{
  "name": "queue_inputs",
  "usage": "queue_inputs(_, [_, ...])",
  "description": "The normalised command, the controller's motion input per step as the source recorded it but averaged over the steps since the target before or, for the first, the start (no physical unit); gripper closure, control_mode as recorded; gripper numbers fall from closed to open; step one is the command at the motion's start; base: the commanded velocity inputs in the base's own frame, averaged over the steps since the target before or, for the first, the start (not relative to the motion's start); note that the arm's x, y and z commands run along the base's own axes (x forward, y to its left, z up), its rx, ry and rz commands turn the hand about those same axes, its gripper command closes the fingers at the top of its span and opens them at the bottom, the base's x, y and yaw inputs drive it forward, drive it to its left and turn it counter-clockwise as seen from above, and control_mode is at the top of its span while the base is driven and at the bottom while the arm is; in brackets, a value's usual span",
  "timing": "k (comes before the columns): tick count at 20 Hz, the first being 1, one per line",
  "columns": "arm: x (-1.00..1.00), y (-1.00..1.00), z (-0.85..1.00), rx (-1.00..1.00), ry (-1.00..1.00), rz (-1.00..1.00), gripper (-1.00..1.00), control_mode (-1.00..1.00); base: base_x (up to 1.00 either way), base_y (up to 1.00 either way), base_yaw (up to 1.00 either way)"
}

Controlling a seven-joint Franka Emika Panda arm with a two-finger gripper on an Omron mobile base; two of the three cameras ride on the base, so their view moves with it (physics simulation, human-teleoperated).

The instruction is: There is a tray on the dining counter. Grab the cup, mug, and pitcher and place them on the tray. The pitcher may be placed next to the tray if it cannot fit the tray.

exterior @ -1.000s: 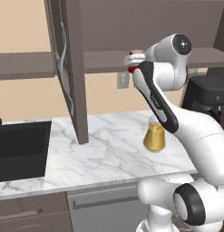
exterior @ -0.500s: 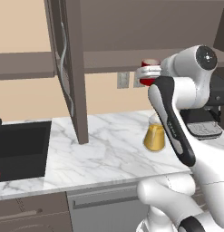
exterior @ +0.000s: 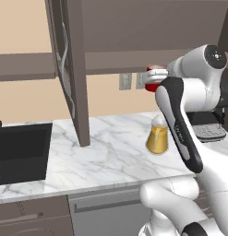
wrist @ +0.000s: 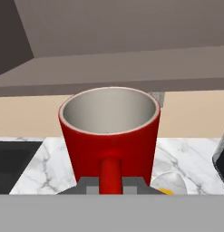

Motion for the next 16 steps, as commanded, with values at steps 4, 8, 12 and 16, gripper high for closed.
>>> queue_inputs(4, [-0.10,0.00,-0.13,-0.02,0.01,-0.05,1.00,-1.00,0.00,0.00,0.00])
queue_inputs(8, [-0.21,0.00,-0.10,-0.01,0.01,-0.12,1.00,-1.00,0.00,0.00,0.00])
queue_inputs(12, [-0.08,-0.07,-0.03,-0.01,0.03,-0.14,1.00,-1.00,0.00,0.00,0.00])
queue_inputs(16, [-0.06,-0.22,-0.06,0.00,0.03,-0.02,1.00,-1.00,0.00,0.00,0.00])
